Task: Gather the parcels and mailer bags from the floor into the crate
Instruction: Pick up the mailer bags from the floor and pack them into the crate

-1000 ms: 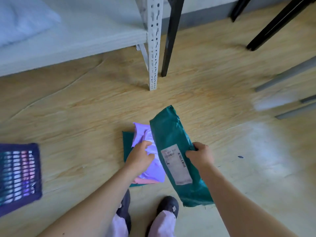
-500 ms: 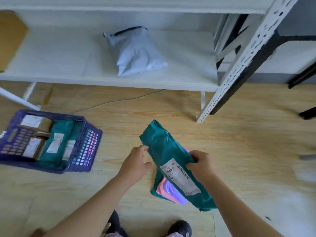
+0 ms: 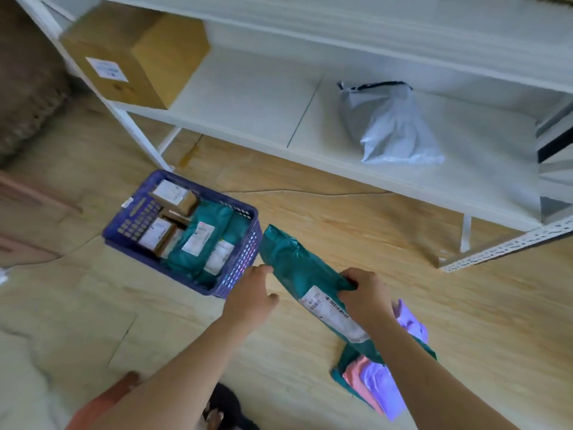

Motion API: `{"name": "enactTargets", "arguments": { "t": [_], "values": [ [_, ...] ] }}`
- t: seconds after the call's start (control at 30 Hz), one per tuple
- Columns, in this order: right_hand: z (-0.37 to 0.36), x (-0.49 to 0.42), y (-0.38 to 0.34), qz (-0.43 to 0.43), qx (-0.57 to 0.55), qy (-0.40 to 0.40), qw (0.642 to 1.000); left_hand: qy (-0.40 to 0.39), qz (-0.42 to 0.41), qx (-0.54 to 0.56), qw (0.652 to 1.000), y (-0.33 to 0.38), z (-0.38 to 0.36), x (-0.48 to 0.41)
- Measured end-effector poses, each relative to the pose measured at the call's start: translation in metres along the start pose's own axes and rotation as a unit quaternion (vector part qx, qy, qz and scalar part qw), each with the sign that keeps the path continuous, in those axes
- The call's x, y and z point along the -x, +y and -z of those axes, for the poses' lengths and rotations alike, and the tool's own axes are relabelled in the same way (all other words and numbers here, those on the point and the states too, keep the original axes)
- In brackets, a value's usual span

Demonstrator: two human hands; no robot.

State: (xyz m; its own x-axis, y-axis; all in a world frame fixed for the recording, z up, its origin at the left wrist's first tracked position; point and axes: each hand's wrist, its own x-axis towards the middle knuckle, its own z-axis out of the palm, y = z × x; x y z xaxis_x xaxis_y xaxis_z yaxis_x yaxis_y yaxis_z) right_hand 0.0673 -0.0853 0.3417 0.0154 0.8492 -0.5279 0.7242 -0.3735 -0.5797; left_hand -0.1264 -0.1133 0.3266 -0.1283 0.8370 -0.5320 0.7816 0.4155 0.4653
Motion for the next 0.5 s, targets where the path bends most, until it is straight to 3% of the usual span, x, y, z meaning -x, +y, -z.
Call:
{"name": "enactTargets", "arguments": {
  "t": [0.3, 0.5],
  "values": [
    [-0.103, -0.019, -0.125, 0.032, 0.038, -0.038, 0.998, 0.024, -0.002, 0.0, 1.0, -0.125, 0.104, -0.026],
    [-0.155, -0.038, -0.19, 0.065, 0.071, -0.056, 0.994, 0.06, -0.02, -0.06, 0.996, -0.186, 0.159, -0.044]
  ]
}}
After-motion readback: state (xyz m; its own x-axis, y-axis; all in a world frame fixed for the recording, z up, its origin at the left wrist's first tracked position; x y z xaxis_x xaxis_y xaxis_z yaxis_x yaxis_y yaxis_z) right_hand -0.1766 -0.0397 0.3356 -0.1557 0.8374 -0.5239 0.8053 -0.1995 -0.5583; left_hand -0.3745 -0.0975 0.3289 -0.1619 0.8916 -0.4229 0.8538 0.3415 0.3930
